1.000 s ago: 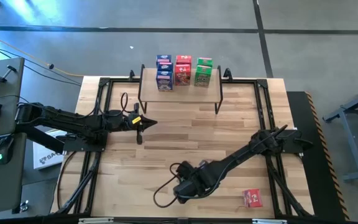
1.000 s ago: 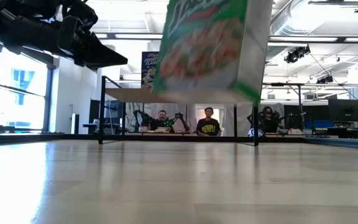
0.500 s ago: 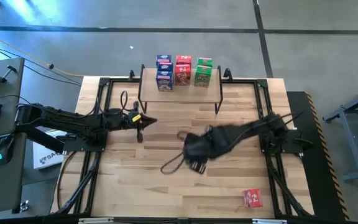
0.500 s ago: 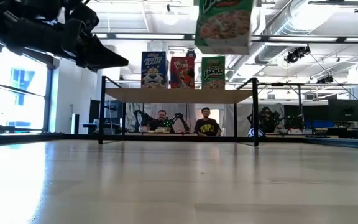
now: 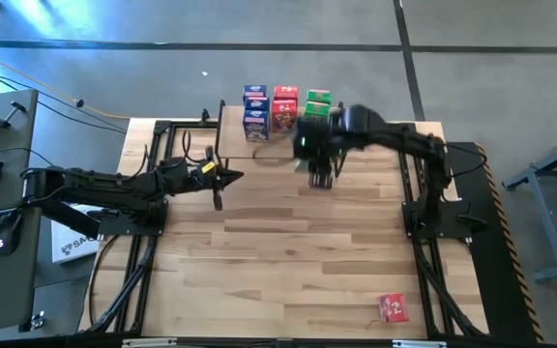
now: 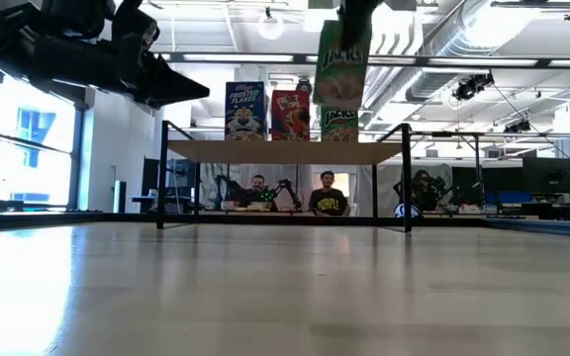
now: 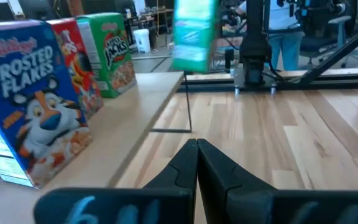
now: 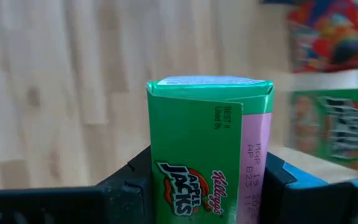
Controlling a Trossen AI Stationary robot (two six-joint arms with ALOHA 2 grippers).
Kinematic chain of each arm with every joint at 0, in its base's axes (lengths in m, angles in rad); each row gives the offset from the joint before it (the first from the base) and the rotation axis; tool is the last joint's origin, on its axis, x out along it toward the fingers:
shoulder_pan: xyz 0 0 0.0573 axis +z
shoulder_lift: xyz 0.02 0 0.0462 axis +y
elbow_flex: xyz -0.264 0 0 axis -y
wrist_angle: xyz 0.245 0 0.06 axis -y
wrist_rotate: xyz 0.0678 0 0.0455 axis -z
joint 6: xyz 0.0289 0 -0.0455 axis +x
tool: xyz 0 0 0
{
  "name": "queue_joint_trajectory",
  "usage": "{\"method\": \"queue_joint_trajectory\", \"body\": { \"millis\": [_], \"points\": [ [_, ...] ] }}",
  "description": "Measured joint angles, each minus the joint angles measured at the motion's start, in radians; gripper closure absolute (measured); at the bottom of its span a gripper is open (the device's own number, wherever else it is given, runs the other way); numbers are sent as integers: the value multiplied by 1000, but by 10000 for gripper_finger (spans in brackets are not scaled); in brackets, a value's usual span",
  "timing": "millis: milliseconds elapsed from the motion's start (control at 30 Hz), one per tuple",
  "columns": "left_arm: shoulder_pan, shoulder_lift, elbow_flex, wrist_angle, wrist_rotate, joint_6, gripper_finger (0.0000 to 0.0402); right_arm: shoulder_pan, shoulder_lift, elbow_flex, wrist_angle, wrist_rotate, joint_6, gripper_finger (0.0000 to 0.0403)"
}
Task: Stack cereal on shelf
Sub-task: Put the green cereal box aligned with the other green cereal box on the shelf
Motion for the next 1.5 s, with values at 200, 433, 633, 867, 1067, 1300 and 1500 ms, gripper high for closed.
{"method": "queue_joint_trajectory", "body": {
  "millis": [200,433,633,867,1067,1300,1500],
  "points": [
    [71,0,0,55,53,31,401,-168,6,-1,0,-22,-135,252],
    [121,0,36,60,58,86,401,-272,42,-1,10,-76,-226,256],
    [132,0,37,57,101,78,401,-284,70,-1,26,-98,-233,251],
    [132,0,37,52,103,61,401,-268,83,-1,35,-54,-237,221],
    [132,0,37,51,103,53,401,-269,83,-1,36,-19,-228,188],
    [132,0,37,50,103,53,401,-267,83,-1,68,13,-229,170],
    [132,0,37,50,103,53,401,-247,83,-1,85,82,-244,169]
  ]
}}
